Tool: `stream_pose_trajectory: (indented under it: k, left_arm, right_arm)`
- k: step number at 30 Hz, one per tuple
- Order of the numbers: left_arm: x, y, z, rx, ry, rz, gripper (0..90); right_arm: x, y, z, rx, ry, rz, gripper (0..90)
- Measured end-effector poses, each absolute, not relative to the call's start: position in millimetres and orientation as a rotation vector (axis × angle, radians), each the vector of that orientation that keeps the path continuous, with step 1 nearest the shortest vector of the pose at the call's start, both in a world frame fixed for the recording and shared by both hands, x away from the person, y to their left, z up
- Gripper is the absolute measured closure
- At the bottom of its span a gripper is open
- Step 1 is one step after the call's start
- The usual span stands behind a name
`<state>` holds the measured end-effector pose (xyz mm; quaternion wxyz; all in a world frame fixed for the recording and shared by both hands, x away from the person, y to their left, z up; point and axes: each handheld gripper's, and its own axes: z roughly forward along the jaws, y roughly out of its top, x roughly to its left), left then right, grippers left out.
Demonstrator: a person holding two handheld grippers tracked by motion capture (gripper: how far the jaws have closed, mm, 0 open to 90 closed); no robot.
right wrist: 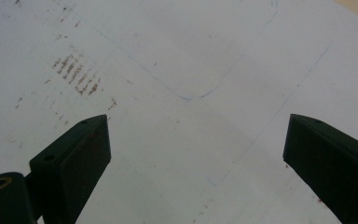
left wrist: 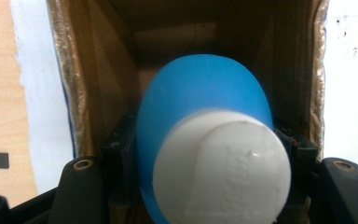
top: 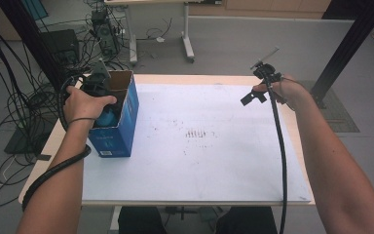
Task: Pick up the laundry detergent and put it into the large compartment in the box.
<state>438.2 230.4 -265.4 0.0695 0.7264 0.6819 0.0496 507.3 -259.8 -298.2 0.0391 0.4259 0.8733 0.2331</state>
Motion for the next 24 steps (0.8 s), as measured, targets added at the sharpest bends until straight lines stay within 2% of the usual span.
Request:
stream_pose_trajectory:
  k: [24]
  left_arm:
    - [438.3, 232.4, -266.9, 2.170, 2.060, 0.147, 37.7]
  right_arm:
    - [506.2, -260.0, -300.8, 1.317, 2.684, 0.717, 7.0]
